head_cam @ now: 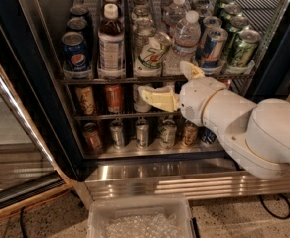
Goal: Pick 7up can from top shelf of fridge
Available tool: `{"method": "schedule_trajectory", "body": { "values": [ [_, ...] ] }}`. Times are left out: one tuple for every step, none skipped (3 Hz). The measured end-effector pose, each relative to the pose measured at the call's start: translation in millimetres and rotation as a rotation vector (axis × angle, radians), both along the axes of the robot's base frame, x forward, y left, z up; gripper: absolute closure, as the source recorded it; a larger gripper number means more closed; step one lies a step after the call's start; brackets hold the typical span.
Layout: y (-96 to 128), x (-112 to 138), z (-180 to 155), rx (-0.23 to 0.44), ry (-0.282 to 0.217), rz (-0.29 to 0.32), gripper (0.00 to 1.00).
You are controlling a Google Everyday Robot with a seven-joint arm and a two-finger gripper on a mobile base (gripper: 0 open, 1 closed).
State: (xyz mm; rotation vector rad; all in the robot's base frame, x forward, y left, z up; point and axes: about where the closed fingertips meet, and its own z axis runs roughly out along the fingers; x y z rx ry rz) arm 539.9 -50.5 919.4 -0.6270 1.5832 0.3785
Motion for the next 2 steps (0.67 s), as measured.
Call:
{"method": "schedule_trajectory", "body": {
  "values": [
    [2.0, 1.4, -0.4, 0.000, -0.001, 0.002, 0.34],
    [6.9, 5.3, -1.6, 0.001, -0.005, 0.005, 0.35]
  ]
}}
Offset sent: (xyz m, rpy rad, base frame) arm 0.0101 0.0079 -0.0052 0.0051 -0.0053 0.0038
